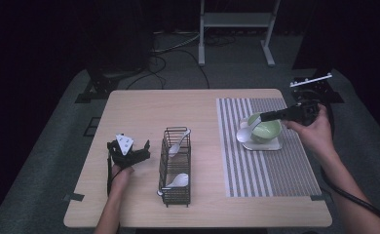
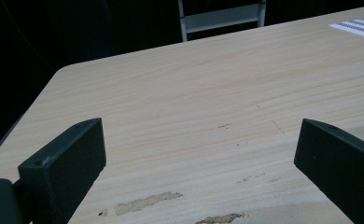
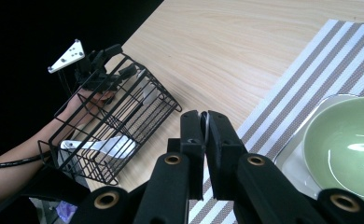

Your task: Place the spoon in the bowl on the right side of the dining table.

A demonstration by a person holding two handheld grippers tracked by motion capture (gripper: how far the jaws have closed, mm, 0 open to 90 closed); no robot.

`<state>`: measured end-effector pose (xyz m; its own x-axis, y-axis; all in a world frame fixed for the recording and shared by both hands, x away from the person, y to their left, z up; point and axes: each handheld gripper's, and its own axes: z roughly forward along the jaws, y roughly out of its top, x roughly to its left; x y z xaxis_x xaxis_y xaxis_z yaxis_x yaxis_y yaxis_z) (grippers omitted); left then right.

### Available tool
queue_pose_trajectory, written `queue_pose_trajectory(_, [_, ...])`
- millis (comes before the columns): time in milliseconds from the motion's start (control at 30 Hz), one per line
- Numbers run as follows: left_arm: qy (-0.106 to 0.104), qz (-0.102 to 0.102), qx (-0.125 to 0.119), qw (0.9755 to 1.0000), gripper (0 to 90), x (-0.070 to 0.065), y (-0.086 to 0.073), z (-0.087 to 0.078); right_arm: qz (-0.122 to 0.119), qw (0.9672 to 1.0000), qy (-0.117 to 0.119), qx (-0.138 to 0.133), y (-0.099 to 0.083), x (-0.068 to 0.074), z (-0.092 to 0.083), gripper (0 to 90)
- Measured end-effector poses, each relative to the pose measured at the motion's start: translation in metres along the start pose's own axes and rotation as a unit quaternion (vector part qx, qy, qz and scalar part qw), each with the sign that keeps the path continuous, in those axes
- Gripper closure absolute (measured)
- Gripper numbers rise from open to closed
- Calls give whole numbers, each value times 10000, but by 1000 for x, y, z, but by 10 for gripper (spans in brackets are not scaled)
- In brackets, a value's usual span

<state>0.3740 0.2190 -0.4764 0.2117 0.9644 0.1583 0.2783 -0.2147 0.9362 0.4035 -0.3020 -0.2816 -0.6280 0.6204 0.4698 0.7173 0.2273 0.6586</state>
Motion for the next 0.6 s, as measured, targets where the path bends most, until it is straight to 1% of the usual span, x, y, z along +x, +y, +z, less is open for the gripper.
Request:
queue_pose_trajectory(200, [0, -1, 0, 10000, 12, 0, 0, 0, 40, 10000, -51, -22, 0, -3, -2, 855])
queue_pose_trajectory(367, [-2, 5, 0, 10000, 12, 0, 0, 0, 57, 9999, -154, -17, 1, -7, -3, 855])
queue_pose_trajectory(600, [-5, -14, -7, 10000, 11, 0, 0, 0, 163, 9996, -238, -39, 1, -14, -6, 855])
